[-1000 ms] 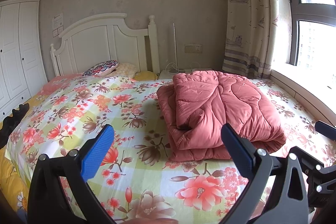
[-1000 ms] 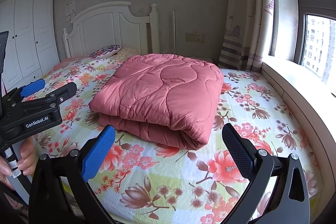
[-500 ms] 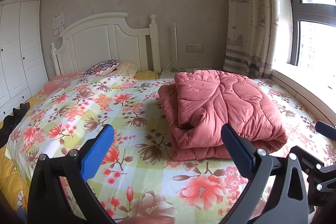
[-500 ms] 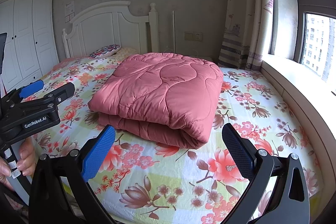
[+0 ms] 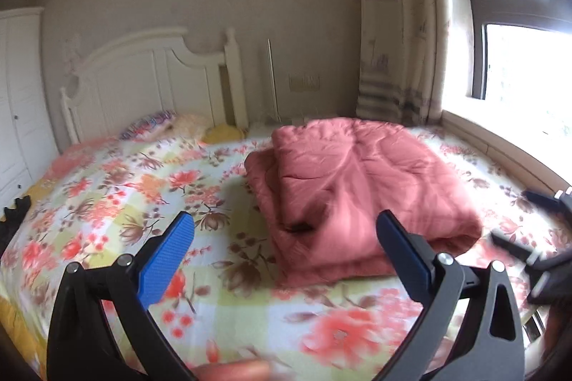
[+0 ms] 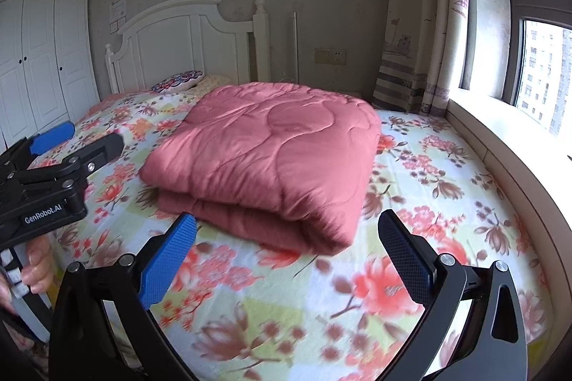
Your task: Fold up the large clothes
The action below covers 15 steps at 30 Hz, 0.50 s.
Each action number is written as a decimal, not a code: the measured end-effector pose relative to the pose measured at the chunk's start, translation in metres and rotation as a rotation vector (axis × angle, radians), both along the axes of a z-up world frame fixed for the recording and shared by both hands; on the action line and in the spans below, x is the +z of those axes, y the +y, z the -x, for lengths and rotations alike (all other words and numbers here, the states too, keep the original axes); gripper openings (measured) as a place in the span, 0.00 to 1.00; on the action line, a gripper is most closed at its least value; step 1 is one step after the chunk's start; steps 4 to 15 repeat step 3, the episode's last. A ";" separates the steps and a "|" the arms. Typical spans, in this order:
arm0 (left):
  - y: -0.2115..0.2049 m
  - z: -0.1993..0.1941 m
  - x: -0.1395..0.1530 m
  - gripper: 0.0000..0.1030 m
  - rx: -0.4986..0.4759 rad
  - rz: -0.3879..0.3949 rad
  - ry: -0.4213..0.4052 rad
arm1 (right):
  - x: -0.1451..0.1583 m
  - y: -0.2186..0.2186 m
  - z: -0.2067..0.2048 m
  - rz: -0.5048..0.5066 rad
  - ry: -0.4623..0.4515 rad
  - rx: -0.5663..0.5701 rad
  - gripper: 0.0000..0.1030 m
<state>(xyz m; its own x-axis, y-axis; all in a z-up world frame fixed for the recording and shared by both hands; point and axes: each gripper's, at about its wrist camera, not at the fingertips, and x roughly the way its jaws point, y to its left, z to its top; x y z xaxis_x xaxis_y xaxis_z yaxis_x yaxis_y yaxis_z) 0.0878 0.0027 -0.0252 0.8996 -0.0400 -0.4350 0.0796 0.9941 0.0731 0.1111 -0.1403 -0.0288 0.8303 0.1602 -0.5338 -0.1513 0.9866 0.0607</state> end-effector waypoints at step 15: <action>0.058 -0.063 0.004 0.98 0.060 0.024 0.072 | 0.009 -0.052 -0.035 0.044 0.007 -0.134 0.95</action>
